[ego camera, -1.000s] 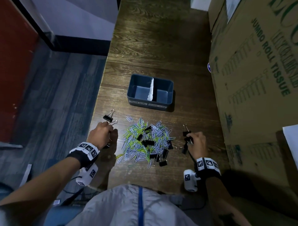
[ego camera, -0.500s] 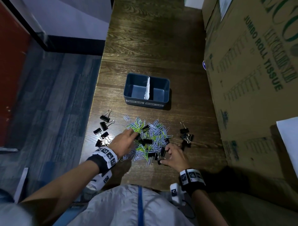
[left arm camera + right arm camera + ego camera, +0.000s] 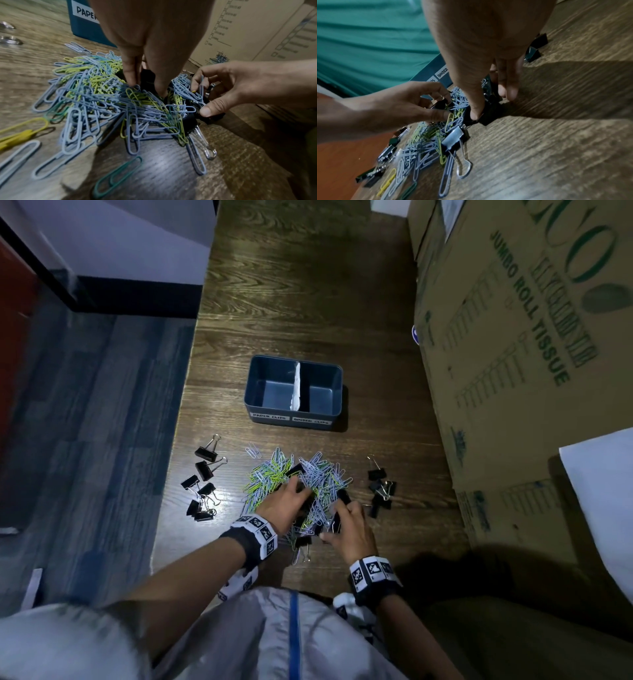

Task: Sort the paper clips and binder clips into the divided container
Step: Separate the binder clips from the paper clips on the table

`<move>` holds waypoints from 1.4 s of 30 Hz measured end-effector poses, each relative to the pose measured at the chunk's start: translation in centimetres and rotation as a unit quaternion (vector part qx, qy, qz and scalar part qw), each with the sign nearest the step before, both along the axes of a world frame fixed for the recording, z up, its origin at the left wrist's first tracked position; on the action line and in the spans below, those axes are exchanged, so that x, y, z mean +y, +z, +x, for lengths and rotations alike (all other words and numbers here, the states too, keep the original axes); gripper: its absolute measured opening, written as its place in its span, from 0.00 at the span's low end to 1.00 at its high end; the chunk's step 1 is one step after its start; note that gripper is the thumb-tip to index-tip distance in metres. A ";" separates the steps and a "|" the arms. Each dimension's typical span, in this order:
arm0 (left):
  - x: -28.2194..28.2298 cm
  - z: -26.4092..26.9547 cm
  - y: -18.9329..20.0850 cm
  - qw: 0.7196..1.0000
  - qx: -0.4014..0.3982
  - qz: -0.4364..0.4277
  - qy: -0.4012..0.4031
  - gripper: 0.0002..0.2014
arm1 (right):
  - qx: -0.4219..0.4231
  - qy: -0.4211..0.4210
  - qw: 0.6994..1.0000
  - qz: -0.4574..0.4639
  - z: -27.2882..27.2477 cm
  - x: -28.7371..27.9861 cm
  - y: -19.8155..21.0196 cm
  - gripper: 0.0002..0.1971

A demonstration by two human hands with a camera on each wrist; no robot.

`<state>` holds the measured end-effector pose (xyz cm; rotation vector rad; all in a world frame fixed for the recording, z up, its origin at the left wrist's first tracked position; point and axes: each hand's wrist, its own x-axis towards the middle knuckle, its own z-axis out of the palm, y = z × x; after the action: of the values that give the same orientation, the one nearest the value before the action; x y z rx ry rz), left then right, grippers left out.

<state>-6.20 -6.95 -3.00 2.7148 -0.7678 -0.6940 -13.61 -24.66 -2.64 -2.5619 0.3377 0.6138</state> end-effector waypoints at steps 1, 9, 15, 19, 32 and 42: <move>0.1 -0.1 0.0 1.000 0.003 -0.025 0.007 0.29 | -0.007 -0.017 1.000 0.008 0.0 0.1 0.0 0.23; 2.3 0.3 0.6 0.984 -0.040 -0.159 0.068 0.14 | -0.043 -0.074 0.996 0.039 0.2 -0.3 -0.2 0.18; 5.6 0.9 1.9 0.968 -0.057 -0.214 0.120 0.16 | -0.037 -0.084 0.996 0.016 0.4 0.0 -0.3 0.22; 8.7 2.7 2.9 0.948 -0.059 -0.202 0.239 0.17 | -0.030 -0.060 0.997 -0.048 0.3 0.3 -0.6 0.27; 14.5 6.2 1.7 0.954 -0.073 -0.035 0.289 0.20 | -0.025 -0.048 0.999 0.002 0.9 -0.9 0.0 0.23; 5.6 2.4 1.0 0.995 -0.072 -0.039 0.052 0.20 | -0.047 -0.002 0.998 0.029 2.3 -2.8 2.7 0.25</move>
<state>-3.80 -1.36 -2.01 2.7339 -0.6626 -0.4407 -11.26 -27.44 0.01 -2.5233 0.2891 0.4911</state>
